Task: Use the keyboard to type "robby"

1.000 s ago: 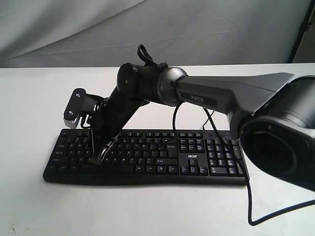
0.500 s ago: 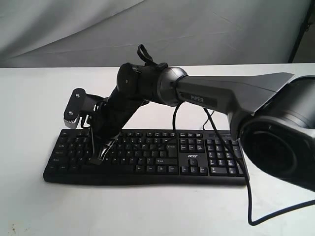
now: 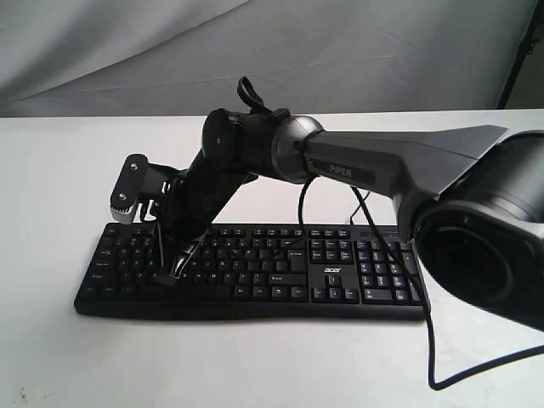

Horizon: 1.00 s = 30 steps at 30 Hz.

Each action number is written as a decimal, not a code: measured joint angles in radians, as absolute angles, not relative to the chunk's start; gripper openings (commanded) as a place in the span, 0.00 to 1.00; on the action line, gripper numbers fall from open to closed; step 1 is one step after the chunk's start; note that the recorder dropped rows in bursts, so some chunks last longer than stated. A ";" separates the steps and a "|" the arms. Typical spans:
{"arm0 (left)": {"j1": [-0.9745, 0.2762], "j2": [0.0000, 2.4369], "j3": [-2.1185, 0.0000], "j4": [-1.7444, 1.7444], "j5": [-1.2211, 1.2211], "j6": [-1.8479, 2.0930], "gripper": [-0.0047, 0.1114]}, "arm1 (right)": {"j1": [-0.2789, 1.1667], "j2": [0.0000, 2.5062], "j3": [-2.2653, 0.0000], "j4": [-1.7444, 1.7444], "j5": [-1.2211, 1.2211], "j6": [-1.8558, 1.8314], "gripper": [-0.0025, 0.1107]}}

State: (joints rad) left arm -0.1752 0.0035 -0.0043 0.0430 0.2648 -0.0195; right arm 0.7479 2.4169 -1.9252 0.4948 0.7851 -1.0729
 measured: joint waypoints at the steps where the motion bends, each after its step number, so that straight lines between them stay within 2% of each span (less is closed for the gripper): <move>1: -0.175 0.003 -0.004 0.043 0.265 -0.020 0.04 | 0.748 2.417 -1.925 0.495 0.786 -1.073 0.02; 30: -0.175 0.003 -0.004 0.043 0.265 -0.020 0.04 | 0.748 2.399 -1.932 0.486 0.782 -1.075 0.02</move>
